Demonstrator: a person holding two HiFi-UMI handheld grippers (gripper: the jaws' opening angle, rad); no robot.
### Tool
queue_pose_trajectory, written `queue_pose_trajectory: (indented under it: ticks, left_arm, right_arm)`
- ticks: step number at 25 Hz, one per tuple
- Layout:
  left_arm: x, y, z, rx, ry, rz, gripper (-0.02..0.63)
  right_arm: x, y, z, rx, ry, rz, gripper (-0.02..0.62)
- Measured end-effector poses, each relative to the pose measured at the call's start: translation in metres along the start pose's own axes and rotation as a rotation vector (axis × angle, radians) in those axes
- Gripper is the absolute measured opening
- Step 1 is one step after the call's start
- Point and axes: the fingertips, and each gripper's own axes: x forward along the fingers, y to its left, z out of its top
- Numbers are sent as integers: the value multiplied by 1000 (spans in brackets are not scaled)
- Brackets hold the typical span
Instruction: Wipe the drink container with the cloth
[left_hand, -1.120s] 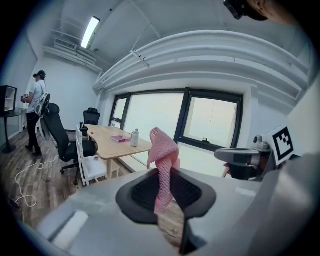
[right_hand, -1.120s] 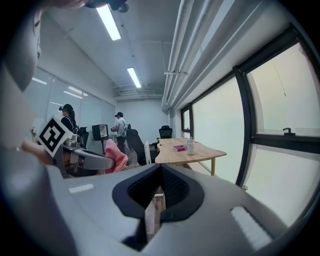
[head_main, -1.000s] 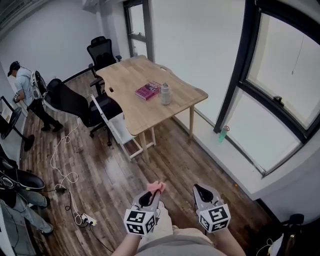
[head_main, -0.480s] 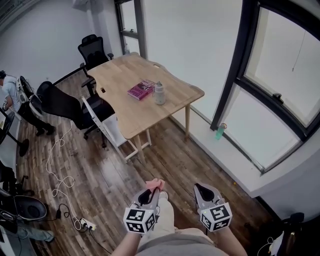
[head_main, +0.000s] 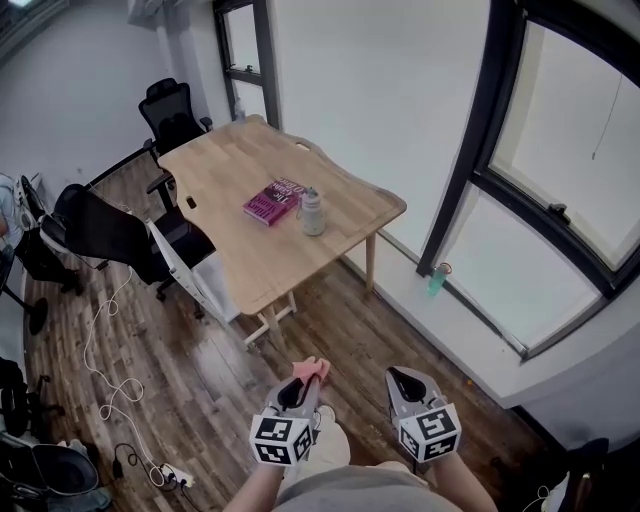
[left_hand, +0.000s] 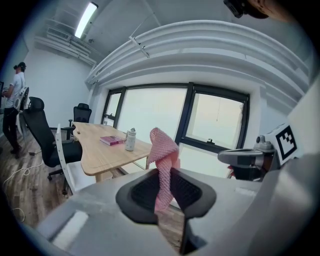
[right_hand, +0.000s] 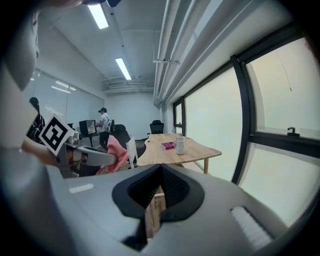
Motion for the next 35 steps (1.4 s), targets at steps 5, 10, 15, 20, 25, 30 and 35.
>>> queue_pose_trajectory:
  ticks: [5,10,15,20,25,30,35]
  left_arm:
    - [39,30,30,1,-8,-8,64]
    - [74,59,54,10,-9,-9,64]
    - [103,93,72,6,-7,2,64]
    - [132,124,86,0,-4,5,64]
    - [153,150,97,-4,-14,5,64]
    - [167,168,104,-10,-11,10,64]
    - [176,181,107,-26,-3,23,64]
  right_arm:
    - [49,-16,24,-7,4,-3,3]
    - [98,-32,45,2,6,-21,3]
    - [146,-42,59,15,9,-28,3]
    - [190,-51,73,14,7,-26,3]
    - [225,-56,79,4,20,-26,3]
    - [246,-56,85,7,27,-16,3]
    - [258,-54,89,5,29,19,3]
